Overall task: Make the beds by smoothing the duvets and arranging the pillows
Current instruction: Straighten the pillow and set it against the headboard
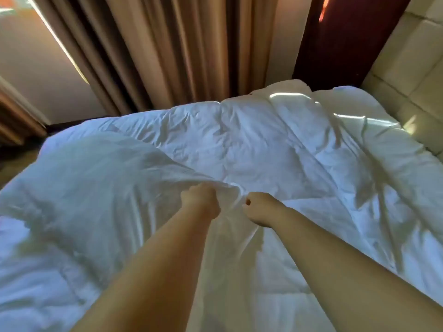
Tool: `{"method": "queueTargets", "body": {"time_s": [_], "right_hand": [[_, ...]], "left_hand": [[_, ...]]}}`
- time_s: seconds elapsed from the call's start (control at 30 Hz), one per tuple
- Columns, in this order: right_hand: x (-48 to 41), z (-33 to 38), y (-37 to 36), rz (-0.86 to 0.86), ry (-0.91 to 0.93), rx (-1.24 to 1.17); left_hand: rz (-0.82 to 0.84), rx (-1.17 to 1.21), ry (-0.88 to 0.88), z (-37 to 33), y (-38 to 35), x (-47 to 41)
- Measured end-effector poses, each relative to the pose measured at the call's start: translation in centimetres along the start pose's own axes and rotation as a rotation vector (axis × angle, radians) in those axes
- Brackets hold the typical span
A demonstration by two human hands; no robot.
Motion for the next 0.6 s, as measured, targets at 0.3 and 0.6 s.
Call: {"method": "queueTargets", "body": {"time_s": [0.3, 0.6], "right_hand": [[-6.4, -1.8, -11.1, 0.276, 0.027, 0.03], [-6.1, 5.3, -16.9, 0.418, -0.018, -0.26]], "left_hand": [[0.051, -0.262, 0.246, 5.4, -9.2, -1.5], [-0.113, -0.372, 0.154, 7.6, -8.5, -2.2]]}}
Point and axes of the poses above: each hand's wrist, its own x-axis away from the middle knuckle, its own y-axis out of the back of the hand, z = x × y, the point moved 5 cm from there along -x, towards the middle knuckle, and after that the axes turned 9 degrees about -z, right-handed, at the moved point
